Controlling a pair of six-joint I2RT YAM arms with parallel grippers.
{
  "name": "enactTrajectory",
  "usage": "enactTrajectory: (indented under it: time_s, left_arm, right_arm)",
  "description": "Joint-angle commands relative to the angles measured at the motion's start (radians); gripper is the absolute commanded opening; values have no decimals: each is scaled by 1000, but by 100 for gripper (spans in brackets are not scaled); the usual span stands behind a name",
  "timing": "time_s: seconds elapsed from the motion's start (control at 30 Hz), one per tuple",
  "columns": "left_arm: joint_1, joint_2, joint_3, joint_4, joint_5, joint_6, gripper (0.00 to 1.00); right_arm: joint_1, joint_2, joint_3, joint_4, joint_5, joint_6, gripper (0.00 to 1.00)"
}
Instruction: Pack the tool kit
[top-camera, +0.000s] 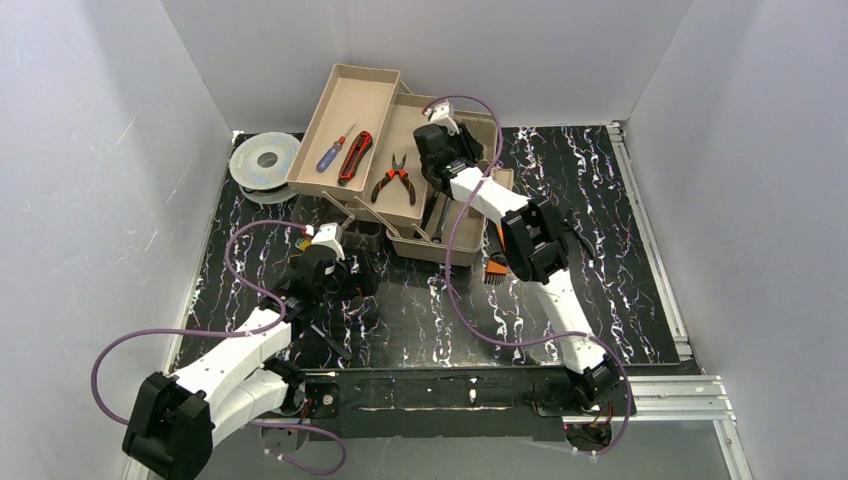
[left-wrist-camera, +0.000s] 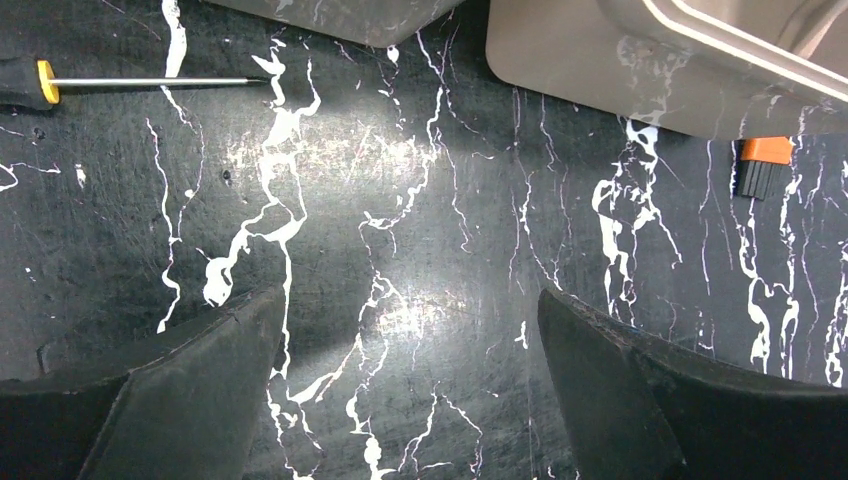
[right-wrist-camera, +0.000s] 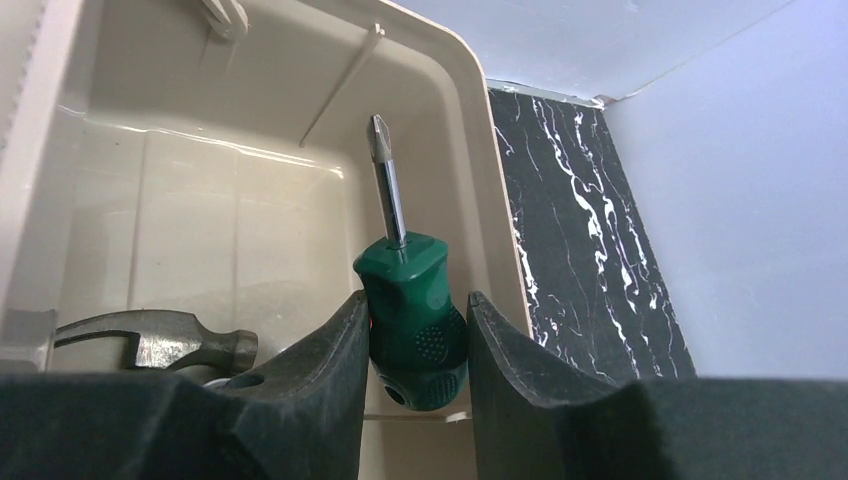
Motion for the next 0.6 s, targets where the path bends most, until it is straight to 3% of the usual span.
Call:
enactTrajectory:
  time_s: [0.0,0.13,0.23,0.53,0.57]
  left_arm:
    - [2,22,-2,7,-14,12,98]
    - [2,24,-1,12,-17,13,98]
    - [1,22,3,2,-23,18,98]
    - [2,24,6,2,-23,19,98]
    - [2,23,5,-1,-24,20,98]
  right_arm:
    - [40,-14,-106,-93,-134,15,1]
    - [17,-180,-262,-72,-328,115,1]
    - [12,-257,-336,-25,-383,126,1]
    - [6,-336,-357,-23,-498,136,1]
    - [6,-337,-355,-30,-508,142,8]
